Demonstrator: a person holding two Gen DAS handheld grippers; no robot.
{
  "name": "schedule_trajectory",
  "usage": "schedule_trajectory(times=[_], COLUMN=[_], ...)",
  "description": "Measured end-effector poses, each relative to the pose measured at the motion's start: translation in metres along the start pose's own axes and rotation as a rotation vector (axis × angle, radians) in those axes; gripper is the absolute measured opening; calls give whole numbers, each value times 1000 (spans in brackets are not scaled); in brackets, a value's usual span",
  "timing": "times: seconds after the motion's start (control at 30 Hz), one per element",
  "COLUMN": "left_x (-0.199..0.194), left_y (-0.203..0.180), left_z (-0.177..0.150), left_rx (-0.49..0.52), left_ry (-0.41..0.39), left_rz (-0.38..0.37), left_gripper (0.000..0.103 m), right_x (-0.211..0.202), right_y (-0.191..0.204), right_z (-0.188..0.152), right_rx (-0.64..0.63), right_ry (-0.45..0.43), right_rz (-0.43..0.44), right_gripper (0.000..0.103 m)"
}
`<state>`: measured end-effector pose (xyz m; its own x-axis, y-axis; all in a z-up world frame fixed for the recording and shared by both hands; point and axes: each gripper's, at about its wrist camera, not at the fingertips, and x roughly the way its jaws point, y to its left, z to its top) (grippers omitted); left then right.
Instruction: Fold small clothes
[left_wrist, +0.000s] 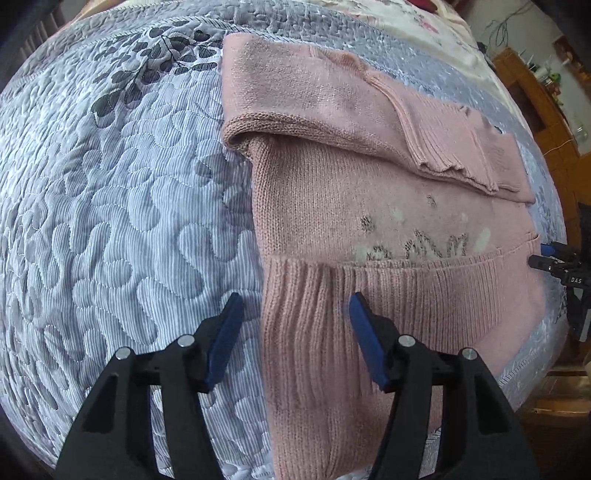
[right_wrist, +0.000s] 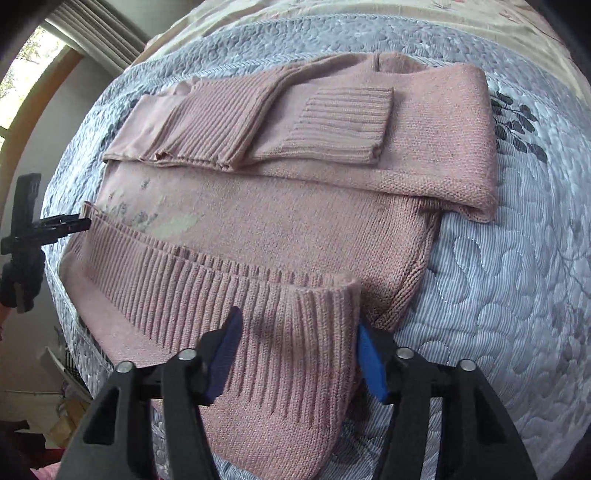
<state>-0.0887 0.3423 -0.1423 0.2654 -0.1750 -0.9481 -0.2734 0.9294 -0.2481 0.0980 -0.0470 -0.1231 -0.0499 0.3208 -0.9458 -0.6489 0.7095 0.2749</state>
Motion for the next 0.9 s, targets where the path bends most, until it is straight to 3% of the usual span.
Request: schedule_trajectory(times=[0.03, 0.1, 0.13, 0.2, 0.57, 0.9], left_x=[-1, -3, -4, -8, -69, -101], left_y=[-2, -9, -12, -19, -35, -47], left_z=[0, 0, -1, -3, -19, 31], left_rx=[9, 35, 53, 70, 58, 44], left_ry=[-2, -12, -16, -29, -193, -348], left_rz=[-11, 15, 24, 31, 8, -9], left_gripper=[37, 27, 18, 11, 8, 8], right_x=[0, -4, -7, -15, -69, -107], right_y=[0, -1, -2, -3, -4, -19], right_z=[0, -2, -3, -6, -19, 17], right_rx=[-4, -3, 3, 22, 132, 179], right_ry=[0, -10, -17, -31, -154, -280], right_rz=[0, 21, 30, 52, 156, 174], right_gripper=[34, 17, 12, 11, 10, 9])
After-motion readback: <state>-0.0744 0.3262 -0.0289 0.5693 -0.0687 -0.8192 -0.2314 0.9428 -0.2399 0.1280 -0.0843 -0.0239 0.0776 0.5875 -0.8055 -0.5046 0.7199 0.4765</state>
